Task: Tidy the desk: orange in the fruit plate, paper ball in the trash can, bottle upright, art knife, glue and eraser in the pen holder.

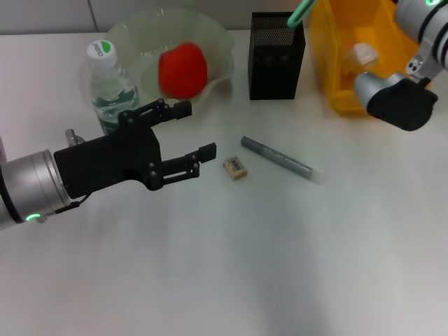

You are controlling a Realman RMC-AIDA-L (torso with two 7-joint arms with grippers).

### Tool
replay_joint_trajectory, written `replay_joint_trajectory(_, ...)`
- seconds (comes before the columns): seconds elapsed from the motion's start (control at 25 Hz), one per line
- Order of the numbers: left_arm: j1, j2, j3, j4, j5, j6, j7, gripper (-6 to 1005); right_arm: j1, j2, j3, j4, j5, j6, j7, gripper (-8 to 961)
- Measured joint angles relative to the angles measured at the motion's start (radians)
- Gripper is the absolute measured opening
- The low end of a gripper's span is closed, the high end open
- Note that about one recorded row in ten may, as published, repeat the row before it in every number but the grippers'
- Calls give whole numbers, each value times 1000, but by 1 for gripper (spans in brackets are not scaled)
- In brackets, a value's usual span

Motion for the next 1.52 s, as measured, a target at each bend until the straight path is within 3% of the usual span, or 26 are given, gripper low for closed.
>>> replay_joint_trajectory(0.16,0,0,0,-12,-8,-2,12,797,47,2,-11,92,0,85,-17,212)
replay_joint_trajectory(0.64,3,-1,7,-15,-12,7,24,797,48,8,-56,141,6,124,-56,221)
replay_joint_trajectory(0.84,4,-2,7,-15,-13,12,24,797,50,9,-66,160,29,188,-47,378)
replay_joint_trajectory(1.12,4,-2,1,-24,-15,29,24,797,42,7,-100,163,246,364,-23,563)
replay_joint_trajectory(1.28,3,-2,0,-25,-15,35,24,797,41,5,-117,167,319,473,157,564)
replay_joint_trajectory(1.36,3,-1,1,-25,-15,35,22,797,40,5,-108,162,325,529,384,564)
replay_joint_trajectory(1.52,-2,1,0,-25,-19,35,6,797,39,3,-102,152,362,551,600,563)
